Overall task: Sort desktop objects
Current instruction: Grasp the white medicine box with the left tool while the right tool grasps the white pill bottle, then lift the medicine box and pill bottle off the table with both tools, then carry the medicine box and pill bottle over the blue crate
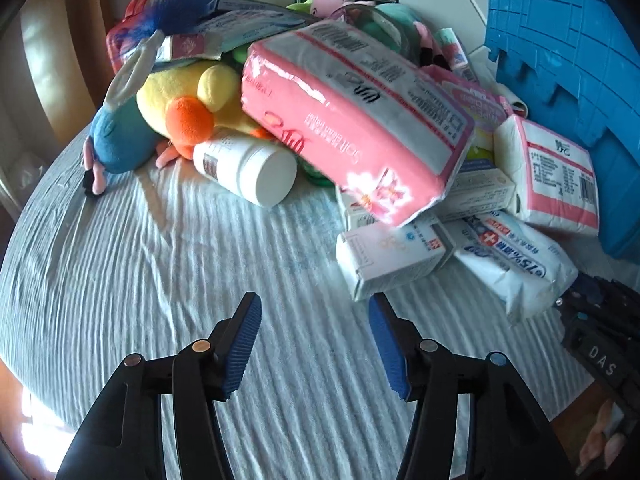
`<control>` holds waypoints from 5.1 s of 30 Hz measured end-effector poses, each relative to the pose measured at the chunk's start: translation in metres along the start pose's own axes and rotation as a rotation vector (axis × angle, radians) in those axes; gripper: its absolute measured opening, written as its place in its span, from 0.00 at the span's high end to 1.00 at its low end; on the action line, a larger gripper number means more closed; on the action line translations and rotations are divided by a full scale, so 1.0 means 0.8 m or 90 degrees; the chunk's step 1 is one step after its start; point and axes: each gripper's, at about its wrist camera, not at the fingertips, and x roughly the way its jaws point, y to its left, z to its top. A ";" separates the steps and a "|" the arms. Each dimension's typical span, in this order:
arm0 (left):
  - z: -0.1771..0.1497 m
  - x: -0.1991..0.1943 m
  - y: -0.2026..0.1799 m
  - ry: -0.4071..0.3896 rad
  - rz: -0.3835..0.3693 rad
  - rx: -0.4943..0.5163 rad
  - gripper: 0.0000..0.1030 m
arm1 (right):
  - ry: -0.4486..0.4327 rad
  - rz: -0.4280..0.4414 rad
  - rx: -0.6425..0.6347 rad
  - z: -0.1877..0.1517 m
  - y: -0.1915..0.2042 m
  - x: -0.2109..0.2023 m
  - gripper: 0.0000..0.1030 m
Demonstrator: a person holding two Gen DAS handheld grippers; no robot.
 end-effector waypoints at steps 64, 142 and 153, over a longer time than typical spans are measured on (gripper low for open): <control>0.000 -0.058 -0.032 -0.040 -0.001 0.030 0.36 | 0.006 -0.047 -0.009 0.000 0.014 -0.025 0.71; 0.213 -0.388 -0.232 -0.433 -0.064 0.023 0.36 | -0.362 -0.029 -0.090 0.197 -0.077 -0.402 0.74; 0.251 -0.358 -0.447 -0.378 -0.128 0.124 0.36 | -0.354 -0.149 -0.005 0.199 -0.297 -0.429 0.74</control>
